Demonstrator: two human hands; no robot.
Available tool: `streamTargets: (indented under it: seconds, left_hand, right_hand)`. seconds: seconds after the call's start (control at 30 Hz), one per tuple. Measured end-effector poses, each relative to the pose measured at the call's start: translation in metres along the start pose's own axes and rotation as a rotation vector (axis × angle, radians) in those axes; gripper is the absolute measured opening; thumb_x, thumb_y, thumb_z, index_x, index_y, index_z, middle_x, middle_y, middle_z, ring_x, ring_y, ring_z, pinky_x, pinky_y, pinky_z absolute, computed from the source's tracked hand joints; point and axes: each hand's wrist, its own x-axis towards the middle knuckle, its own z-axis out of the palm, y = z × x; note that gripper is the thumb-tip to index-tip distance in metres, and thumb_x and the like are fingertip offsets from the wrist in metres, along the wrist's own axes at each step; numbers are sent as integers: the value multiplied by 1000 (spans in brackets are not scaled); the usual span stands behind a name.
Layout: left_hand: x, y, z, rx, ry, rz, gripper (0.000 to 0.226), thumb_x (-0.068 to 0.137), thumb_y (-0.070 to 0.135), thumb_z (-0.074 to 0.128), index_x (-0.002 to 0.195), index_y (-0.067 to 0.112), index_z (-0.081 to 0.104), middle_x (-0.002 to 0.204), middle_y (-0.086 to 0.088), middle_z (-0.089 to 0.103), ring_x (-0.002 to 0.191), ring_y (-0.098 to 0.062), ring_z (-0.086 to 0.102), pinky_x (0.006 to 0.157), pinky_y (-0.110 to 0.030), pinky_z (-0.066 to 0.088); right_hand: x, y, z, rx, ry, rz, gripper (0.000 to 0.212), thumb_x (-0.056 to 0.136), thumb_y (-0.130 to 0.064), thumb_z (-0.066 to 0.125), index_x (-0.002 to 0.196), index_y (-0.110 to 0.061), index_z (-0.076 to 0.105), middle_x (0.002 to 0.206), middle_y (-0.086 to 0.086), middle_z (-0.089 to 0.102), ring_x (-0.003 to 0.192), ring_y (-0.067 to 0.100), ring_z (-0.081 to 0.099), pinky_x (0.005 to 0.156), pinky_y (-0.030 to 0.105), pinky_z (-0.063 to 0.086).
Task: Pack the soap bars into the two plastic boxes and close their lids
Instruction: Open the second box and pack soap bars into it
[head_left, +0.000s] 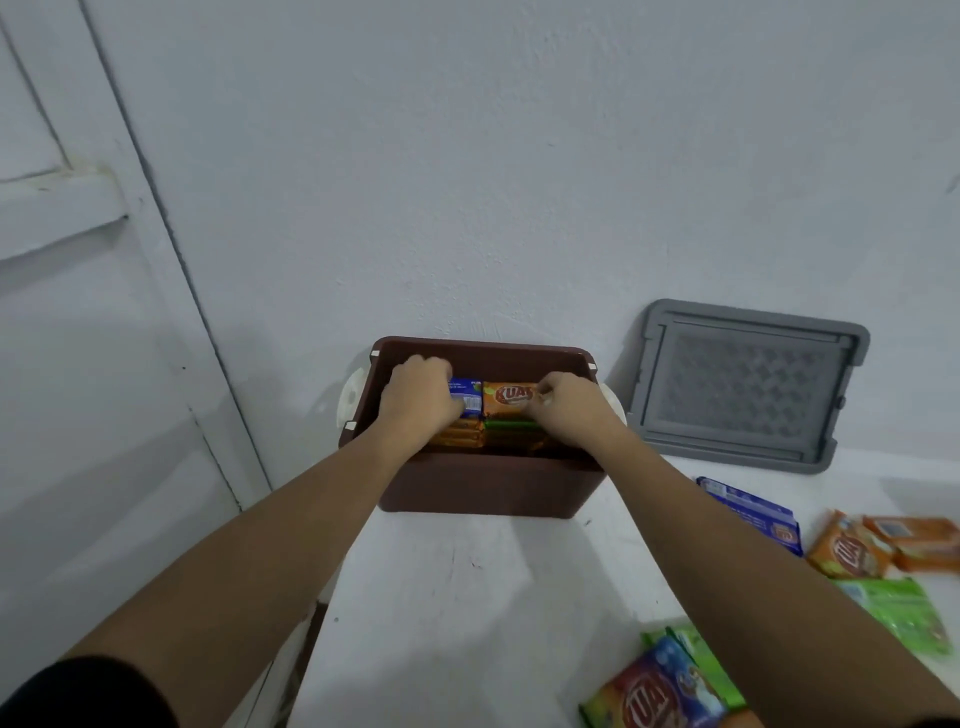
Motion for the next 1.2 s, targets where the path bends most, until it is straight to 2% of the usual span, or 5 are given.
streamTargets:
  seconds: [0.23, 0.5, 0.67, 0.87, 1.2]
  left_hand:
    - [-42, 64, -4, -224, 258, 419, 18, 84, 21, 66, 101, 15, 66, 95, -2, 61, 90, -17, 58, 77, -33, 51]
    - [-111, 135, 61, -400, 202, 829, 11, 83, 14, 59, 85, 8, 68, 80, -5, 63, 74, -19, 58, 64, -28, 47]
    - [-117, 165, 115, -381, -274, 503, 23, 89, 28, 59, 108, 18, 67, 103, -1, 59, 89, -18, 61, 79, -32, 50]
    - [-96, 224, 155, -418, -372, 135, 39, 93, 35, 52, 121, 9, 59, 115, -12, 60, 103, -28, 59, 86, -35, 48]
    - [-73, 282, 179, -279, -419, -260, 57, 76, 53, 66, 119, 19, 52, 123, -10, 54, 114, -31, 49, 93, -41, 40]
  right_hand:
    - [-53, 27, -35, 314, 135, -74, 23, 89, -34, 62, 107, -20, 67, 104, 0, 68, 96, 15, 63, 85, 35, 53]
    - [-108, 120, -61, 657, 194, 86, 8, 92, -20, 61, 90, -18, 68, 83, 5, 68, 78, 18, 63, 83, 44, 54]
    - [-133, 189, -72, 462, 286, 285, 10, 91, -21, 60, 87, -19, 68, 82, 2, 68, 75, 20, 62, 67, 35, 51]
    - [-138, 257, -91, 113, 231, 457, 20, 89, -7, 53, 101, -3, 68, 96, 13, 68, 77, 21, 58, 54, 23, 39]
    - [-118, 296, -98, -332, -12, 432, 34, 90, -26, 50, 117, -7, 54, 118, 16, 59, 113, 29, 50, 95, 37, 38]
